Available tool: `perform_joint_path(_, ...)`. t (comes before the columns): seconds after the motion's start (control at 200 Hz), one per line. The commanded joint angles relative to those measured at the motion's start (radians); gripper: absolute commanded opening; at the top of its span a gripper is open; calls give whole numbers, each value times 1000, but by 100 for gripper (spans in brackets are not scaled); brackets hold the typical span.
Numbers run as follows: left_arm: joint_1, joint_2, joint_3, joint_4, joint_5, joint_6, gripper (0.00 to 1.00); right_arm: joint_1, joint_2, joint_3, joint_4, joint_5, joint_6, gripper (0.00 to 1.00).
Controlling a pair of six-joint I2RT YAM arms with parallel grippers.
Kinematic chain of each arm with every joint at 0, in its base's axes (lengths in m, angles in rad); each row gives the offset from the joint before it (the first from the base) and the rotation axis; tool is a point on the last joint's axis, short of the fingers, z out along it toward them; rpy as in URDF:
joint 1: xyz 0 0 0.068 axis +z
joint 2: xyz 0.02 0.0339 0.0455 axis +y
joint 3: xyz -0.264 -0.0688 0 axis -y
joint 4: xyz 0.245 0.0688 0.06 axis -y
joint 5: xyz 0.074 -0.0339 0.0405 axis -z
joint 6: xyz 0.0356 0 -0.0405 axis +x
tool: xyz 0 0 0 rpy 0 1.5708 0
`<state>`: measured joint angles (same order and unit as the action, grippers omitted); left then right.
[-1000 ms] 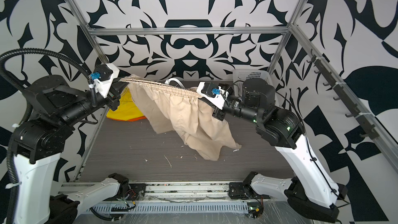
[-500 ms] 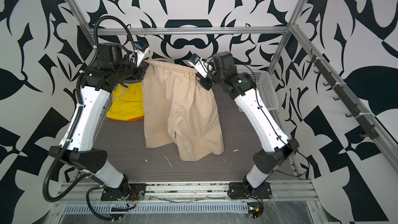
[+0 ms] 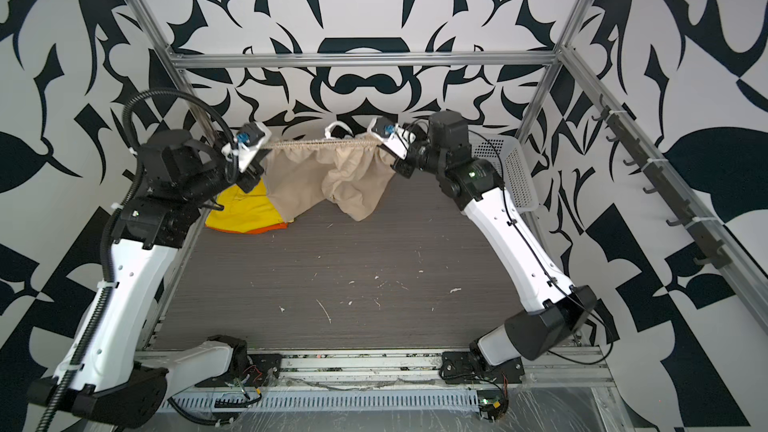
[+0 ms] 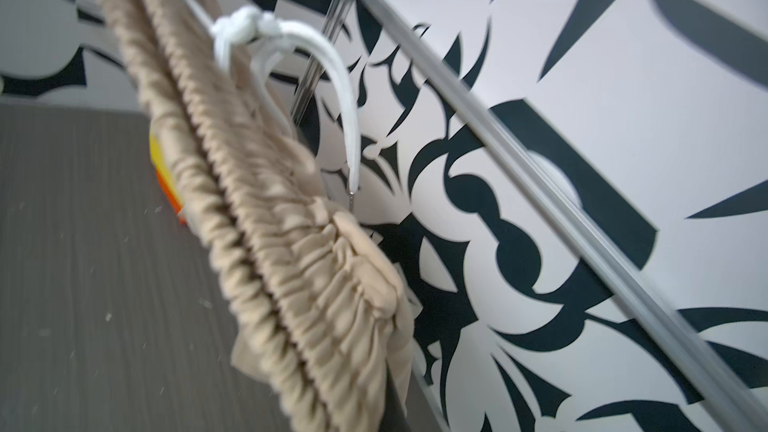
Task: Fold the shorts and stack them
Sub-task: 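Lay the beige shorts flat on the table, drawing both grippers toward the robot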
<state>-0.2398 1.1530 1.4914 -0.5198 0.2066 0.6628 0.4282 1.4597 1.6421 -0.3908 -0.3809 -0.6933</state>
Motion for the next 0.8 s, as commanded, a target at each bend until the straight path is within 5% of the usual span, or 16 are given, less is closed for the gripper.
perform_joint_path(0.0, -11, -11, -173, -76, -87, 117, 0, -31, 5, -225, 45, 50, -174, 0)
perform_joint_path(0.255, -242, -62, -409, -228, -91, 71, 0, -32, -83, -571, 2, 135, -169, 2)
perform_joint_path(0.385, -376, -64, -466, -278, -94, 9, 0, -32, -162, -671, -42, 154, -49, 16)
perform_joint_path(0.53, -513, -44, -514, -290, -25, -113, 0, -32, -285, -729, -81, 157, 276, 44)
perform_joint_path(0.8, -753, 108, -608, -65, 17, -354, 0, -32, -435, -788, -179, 163, 1001, 62)
